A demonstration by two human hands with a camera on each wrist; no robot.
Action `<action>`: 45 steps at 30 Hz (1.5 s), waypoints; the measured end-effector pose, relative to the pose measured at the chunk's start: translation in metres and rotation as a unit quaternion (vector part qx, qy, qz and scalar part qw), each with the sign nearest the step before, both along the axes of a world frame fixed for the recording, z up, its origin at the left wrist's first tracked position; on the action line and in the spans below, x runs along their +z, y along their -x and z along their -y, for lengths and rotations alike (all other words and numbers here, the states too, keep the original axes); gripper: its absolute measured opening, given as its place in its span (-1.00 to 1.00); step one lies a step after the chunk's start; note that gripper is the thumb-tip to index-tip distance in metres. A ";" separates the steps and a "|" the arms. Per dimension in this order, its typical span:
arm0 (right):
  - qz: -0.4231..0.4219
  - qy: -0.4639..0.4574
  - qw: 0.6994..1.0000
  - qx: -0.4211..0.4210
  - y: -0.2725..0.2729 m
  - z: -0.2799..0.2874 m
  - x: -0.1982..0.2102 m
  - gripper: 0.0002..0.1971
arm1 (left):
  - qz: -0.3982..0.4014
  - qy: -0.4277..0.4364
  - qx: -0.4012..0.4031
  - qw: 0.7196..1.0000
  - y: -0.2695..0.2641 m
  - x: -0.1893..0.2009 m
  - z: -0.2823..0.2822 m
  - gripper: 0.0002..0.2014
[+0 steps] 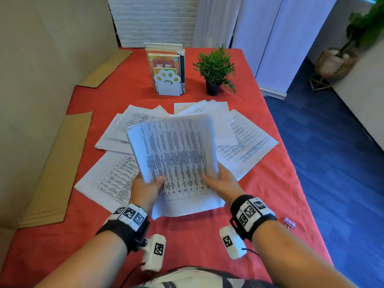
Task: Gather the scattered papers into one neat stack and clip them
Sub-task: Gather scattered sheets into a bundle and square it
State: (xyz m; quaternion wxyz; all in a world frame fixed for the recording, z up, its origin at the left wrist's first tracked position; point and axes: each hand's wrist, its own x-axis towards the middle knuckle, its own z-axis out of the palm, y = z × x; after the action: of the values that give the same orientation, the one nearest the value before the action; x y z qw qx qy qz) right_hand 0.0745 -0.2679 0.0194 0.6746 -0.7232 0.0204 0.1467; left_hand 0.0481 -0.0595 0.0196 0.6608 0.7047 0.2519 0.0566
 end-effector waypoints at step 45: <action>-0.041 0.540 0.841 -0.014 -0.126 0.009 -0.075 -0.33 | -0.097 -0.004 0.120 0.988 0.058 -0.054 -0.121 -0.70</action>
State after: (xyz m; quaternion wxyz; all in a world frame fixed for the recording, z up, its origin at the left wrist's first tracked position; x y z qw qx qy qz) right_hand 0.2003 -0.2773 -0.0556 0.1780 -0.9658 0.1338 0.1328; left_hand -0.0095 0.0613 -0.0340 0.6188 0.6745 0.3969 0.0679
